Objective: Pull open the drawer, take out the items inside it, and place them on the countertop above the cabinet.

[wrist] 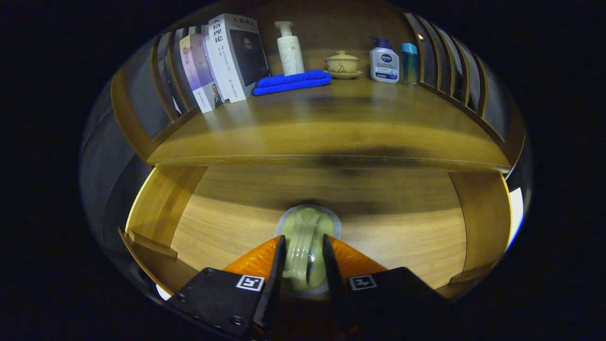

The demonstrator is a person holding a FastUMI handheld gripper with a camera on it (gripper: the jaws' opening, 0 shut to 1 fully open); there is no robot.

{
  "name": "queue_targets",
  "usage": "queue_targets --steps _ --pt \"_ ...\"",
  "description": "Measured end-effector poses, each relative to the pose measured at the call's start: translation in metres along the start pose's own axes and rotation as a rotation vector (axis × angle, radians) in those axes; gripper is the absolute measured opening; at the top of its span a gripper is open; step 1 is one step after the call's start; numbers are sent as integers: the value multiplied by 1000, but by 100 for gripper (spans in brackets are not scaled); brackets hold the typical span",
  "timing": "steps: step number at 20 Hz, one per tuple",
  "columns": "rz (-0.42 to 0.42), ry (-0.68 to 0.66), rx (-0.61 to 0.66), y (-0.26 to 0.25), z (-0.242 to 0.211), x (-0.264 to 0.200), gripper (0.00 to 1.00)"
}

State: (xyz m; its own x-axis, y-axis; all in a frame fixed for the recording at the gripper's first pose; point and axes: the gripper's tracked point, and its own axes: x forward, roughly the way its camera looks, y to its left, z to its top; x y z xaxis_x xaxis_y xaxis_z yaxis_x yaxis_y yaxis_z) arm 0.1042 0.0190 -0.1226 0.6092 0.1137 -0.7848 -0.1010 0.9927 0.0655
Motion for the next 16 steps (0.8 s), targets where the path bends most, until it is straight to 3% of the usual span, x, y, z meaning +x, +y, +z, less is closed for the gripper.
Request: queue_targets --steps 1,3,16 --pt "15 3 -6 3 -3 -2 46" --pt "10 -25 26 1 1 -4 19" --pt "57 -211 -35 7 12 -56 19"
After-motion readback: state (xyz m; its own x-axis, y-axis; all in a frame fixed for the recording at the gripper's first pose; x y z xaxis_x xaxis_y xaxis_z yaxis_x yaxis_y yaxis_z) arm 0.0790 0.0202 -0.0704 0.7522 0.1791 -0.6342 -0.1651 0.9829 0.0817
